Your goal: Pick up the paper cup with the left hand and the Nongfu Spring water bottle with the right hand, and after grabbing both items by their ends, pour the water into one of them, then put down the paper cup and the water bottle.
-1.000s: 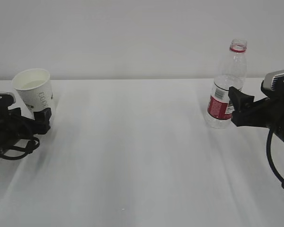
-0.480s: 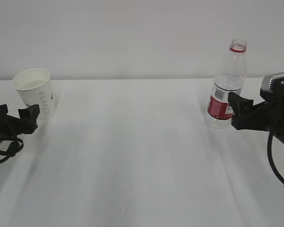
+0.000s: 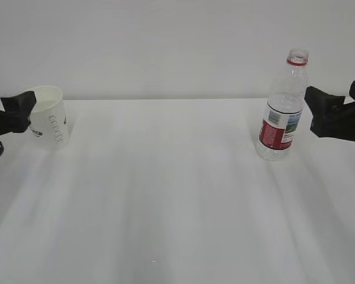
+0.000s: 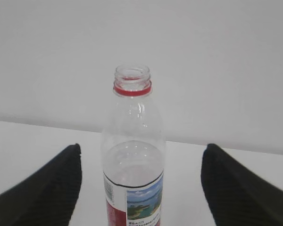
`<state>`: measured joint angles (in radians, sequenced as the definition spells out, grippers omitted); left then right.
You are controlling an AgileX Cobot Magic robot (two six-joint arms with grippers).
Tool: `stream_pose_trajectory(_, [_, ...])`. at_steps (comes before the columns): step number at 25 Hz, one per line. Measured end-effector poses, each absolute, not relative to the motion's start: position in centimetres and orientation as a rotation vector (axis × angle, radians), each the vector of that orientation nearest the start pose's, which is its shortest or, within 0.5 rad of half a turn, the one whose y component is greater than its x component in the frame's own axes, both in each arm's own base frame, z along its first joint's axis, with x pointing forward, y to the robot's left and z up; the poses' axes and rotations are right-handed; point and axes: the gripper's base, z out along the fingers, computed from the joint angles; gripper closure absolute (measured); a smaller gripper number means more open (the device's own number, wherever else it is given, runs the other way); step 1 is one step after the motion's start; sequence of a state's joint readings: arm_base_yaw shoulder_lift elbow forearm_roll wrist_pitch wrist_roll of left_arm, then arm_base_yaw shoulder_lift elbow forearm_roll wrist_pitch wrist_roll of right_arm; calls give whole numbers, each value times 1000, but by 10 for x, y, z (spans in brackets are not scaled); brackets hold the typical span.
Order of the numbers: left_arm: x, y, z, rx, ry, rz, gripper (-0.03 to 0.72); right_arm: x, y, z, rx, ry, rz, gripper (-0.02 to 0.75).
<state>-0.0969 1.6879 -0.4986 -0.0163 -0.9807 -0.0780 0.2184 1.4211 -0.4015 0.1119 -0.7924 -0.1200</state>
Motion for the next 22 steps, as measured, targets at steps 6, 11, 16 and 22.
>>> stream_pose_trajectory(6, [278,-26,216,-1,1642,-132,78,237,46,227,-157,1687,79,145])
stream_pose_trajectory(11, [262,-25,242,1,1629,-136,91,224,44,238,-159,1698,90,145])
stream_pose_trajectory(16, [241,-23,266,15,1620,-135,95,211,42,252,-160,1689,103,145])
stream_pose_trajectory(22, [212,-21,296,26,1572,-134,97,188,38,271,-162,1670,121,145])
